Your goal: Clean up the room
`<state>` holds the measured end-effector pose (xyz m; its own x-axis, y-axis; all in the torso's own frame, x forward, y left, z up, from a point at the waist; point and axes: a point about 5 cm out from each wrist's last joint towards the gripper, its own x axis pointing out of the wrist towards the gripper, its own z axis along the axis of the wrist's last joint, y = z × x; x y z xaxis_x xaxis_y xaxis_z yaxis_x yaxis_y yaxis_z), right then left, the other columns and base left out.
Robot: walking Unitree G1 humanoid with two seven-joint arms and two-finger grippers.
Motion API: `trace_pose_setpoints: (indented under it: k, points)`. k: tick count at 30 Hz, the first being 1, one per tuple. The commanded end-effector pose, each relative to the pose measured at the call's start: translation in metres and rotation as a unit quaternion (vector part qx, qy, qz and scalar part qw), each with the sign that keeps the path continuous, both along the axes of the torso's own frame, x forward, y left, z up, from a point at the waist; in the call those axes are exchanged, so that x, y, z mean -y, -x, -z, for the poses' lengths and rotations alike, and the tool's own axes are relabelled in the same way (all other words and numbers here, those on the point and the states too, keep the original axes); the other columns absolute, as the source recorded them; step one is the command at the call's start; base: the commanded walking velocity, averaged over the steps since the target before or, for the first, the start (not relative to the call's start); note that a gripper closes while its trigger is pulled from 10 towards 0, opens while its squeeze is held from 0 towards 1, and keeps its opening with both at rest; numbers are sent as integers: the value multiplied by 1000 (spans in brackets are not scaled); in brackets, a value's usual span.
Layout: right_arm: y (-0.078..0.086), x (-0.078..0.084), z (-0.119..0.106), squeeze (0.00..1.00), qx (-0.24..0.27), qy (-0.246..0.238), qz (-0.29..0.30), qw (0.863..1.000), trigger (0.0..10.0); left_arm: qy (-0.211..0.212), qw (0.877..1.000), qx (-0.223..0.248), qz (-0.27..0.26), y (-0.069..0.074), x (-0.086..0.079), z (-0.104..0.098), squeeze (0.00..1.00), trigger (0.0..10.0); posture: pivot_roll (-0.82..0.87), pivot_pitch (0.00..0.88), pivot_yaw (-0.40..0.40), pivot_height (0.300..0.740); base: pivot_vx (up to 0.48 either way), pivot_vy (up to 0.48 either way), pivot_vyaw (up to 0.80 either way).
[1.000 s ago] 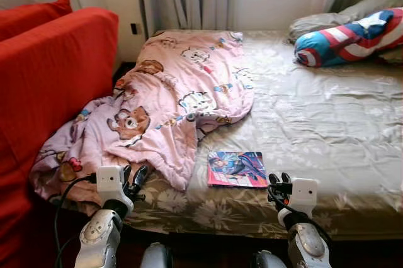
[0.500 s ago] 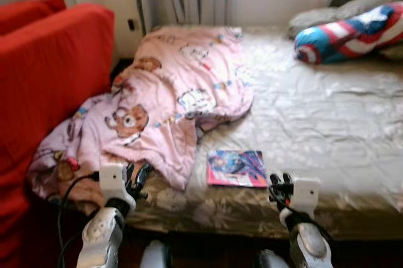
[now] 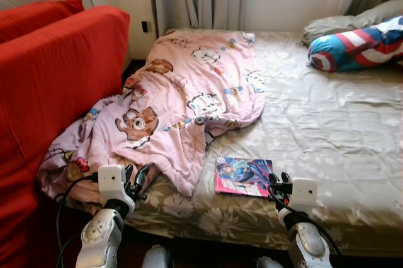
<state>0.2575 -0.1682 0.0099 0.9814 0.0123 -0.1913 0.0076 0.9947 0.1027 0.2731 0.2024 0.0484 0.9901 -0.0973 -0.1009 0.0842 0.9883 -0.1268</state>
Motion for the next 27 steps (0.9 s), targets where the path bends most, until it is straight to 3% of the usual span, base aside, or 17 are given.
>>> trace_pose_setpoints:
  k: [1,27]
  points:
    - [1,0,2,0,-5,-1,0,1000,10000,4,1000,-8,-2,0,-2,1,0,10000,-21,16,1,629,270,0,0]
    - [0,-3,3,0,-9,-2,-8,1000,10000,5,1000,-6,-3,-1,-2,1,0,10000,-21,16,-2,629,299,0,0]
